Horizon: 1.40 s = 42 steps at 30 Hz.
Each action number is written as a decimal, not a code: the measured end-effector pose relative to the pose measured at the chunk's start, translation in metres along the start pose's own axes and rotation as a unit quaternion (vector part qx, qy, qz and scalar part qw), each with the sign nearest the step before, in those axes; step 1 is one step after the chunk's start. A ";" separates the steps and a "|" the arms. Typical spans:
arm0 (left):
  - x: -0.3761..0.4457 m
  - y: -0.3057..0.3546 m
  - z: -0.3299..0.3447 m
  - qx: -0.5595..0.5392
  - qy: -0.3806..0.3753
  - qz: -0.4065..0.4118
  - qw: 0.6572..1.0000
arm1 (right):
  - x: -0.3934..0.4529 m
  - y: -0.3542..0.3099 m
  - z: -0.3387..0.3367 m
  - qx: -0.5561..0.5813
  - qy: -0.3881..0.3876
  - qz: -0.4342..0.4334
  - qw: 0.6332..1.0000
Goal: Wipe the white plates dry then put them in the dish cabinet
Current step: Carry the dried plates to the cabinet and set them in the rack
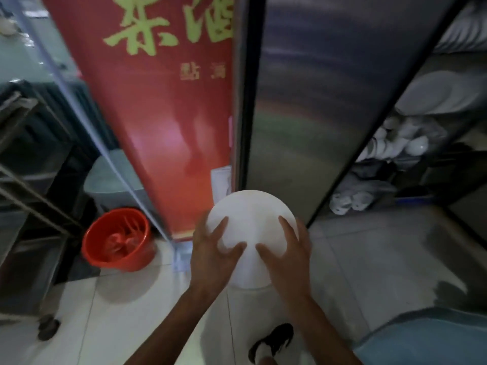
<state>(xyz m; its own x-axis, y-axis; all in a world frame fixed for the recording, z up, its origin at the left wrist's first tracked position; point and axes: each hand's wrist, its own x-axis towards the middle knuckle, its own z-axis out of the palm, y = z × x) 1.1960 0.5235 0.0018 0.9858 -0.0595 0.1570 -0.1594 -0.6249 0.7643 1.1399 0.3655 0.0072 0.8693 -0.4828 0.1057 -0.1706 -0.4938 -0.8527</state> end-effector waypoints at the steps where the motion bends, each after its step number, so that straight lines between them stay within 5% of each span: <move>1: 0.010 0.011 0.016 -0.002 -0.007 0.013 1.000 | 0.014 0.009 -0.010 0.001 0.012 0.012 1.000; 18: 0.115 0.206 0.262 -0.090 -0.161 0.146 0.972 | 0.171 0.125 -0.210 -0.004 0.199 0.115 0.973; 42: 0.270 0.378 0.491 -0.159 -0.309 0.254 0.903 | 0.367 0.197 -0.341 -0.039 0.374 0.213 0.902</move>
<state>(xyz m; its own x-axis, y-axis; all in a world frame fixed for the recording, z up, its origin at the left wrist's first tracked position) 1.4282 -0.1108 0.0257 0.6075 -0.7590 0.2341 -0.5093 -0.1460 0.8481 1.2670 -0.1556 0.0520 0.1671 -0.9789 0.1175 -0.4724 -0.1841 -0.8620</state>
